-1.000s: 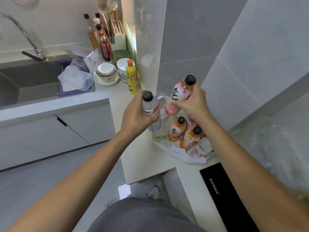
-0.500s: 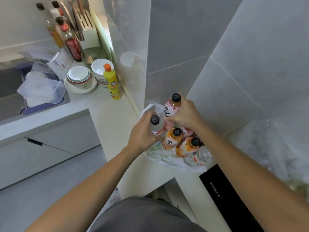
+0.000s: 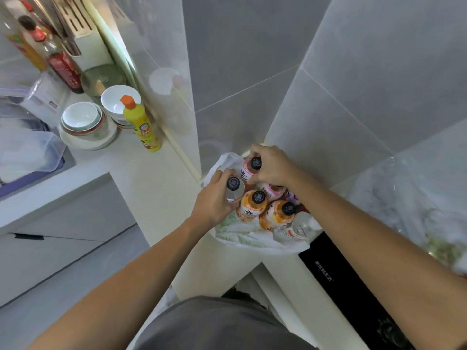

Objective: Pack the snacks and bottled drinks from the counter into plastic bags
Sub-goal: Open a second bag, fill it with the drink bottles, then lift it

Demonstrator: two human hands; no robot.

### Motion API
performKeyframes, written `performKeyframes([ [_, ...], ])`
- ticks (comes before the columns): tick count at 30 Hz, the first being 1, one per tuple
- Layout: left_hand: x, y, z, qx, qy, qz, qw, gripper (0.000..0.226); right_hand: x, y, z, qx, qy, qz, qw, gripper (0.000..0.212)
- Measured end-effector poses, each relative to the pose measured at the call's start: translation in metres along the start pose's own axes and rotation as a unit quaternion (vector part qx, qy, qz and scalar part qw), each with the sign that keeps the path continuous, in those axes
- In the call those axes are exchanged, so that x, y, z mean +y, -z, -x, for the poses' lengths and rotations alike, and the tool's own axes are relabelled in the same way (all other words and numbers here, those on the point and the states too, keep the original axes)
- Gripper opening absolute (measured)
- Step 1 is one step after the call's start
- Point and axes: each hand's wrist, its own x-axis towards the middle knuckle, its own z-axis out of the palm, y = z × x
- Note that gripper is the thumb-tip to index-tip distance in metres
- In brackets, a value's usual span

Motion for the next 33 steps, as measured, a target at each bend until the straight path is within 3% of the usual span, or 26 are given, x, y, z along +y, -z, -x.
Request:
performKeyframes([
  [8, -0.010, -0.004, -0.004, -0.016, -0.015, 0.012, 1.000, 0.066, 0.002, -0.001, -0.001, 0.016, 0.006, 0.009, 1.000, 0.037],
  [14, -0.016, -0.005, 0.001, -0.020, 0.021, -0.002, 1.000, 0.081, -0.001, -0.013, 0.014, 0.063, 0.106, 0.020, 0.992, 0.046],
  [18, -0.023, 0.000, 0.012, -0.015, 0.038, -0.019, 0.999, 0.082, -0.005, -0.026, 0.024, 0.061, 0.151, -0.009, 0.987, 0.031],
  [23, -0.042, 0.003, 0.024, -0.091, 0.079, -0.160, 0.980, 0.057, -0.012, -0.031, 0.024, 0.026, 0.137, 0.024, 0.990, 0.040],
  [25, -0.047, 0.008, 0.030, -0.142, 0.050, -0.239, 0.959, 0.046, -0.013, -0.034, 0.024, 0.026, 0.138, 0.062, 0.988, 0.044],
  [28, -0.052, 0.019, 0.041, -0.246, -0.035, -0.301, 0.921, 0.066, -0.015, -0.041, 0.024, 0.053, 0.133, 0.077, 0.987, 0.040],
  [30, -0.056, 0.023, 0.048, -0.274, -0.081, -0.331, 0.899, 0.074, -0.017, -0.043, 0.024, 0.058, 0.127, 0.070, 0.988, 0.042],
  [33, -0.067, 0.017, 0.048, -0.260, -0.104, -0.342, 0.897, 0.049, -0.020, -0.044, 0.026, 0.056, 0.118, 0.079, 0.988, 0.047],
])
